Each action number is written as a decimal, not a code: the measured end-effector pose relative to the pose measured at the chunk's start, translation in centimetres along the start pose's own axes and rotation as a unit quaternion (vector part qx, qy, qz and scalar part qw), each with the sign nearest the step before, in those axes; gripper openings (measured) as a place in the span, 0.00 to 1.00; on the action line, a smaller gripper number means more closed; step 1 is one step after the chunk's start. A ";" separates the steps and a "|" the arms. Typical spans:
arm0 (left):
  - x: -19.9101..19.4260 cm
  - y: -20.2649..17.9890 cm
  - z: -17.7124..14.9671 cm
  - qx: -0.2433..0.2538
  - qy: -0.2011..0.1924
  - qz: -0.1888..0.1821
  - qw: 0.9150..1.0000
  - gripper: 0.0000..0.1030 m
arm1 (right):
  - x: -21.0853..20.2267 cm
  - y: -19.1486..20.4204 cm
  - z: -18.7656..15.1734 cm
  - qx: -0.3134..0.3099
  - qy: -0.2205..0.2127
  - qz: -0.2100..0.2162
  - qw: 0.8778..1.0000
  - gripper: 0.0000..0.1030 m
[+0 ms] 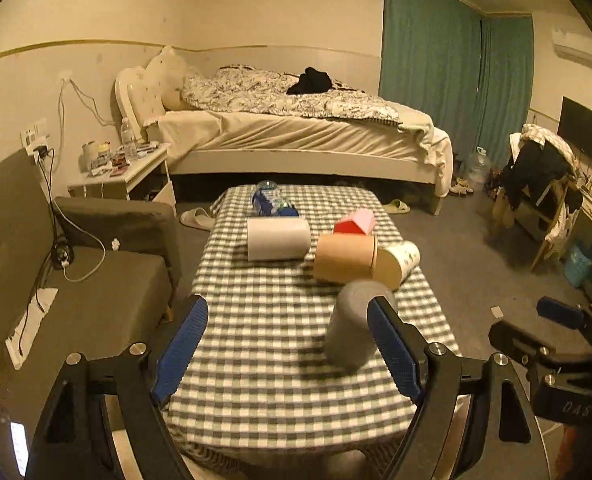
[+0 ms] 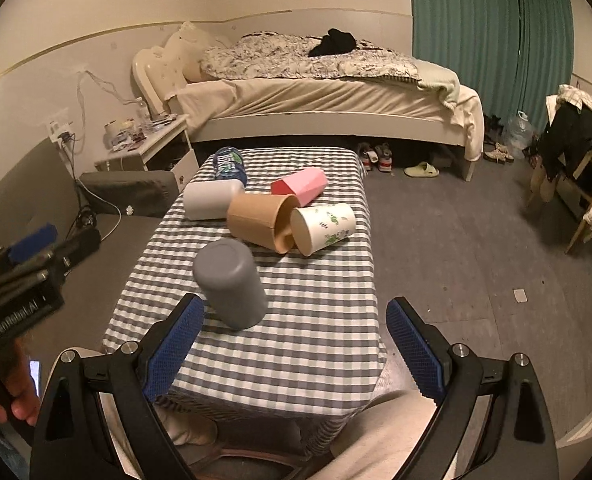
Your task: Flip cup upside down
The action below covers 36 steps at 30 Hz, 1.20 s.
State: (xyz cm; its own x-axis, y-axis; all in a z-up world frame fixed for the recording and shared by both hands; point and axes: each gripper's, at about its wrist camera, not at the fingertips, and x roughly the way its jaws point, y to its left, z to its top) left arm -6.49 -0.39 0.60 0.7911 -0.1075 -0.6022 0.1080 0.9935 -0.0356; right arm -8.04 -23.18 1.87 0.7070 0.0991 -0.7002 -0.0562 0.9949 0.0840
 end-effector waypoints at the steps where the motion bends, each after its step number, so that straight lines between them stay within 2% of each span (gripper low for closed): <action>1: 0.1 0.1 -0.5 -0.001 0.003 -0.002 1.000 0.84 | 0.1 0.2 -0.3 -0.001 0.000 -0.002 1.000 0.90; 6: 0.5 0.7 -2.2 -0.001 0.018 0.003 1.000 0.85 | 1.0 0.6 -1.5 0.007 0.006 -0.002 1.000 0.90; 12: 0.6 1.6 -2.8 -0.010 0.023 0.017 1.000 0.88 | 1.9 1.3 -1.9 0.003 0.002 0.000 1.000 0.93; 14: 0.7 1.9 -2.9 -0.014 0.023 0.023 0.999 0.99 | 1.9 1.5 -2.0 0.000 -0.001 0.002 1.000 0.94; 19: 0.9 2.4 -3.0 -0.024 0.023 0.029 0.999 0.99 | 2.2 1.8 -2.2 -0.007 -0.006 -0.001 1.000 1.00; 36: 1.2 2.6 -3.2 -0.026 0.023 0.034 0.999 0.99 | 2.5 1.4 -2.5 -0.001 -0.008 -0.018 1.000 1.00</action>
State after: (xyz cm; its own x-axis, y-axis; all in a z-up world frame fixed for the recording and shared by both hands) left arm -7.20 2.21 -2.78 0.7664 -0.0385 -0.6412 0.0226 0.9992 -0.0330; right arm -8.14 -21.47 -1.57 0.7200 0.0627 -0.6911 -0.0323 0.9979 0.0569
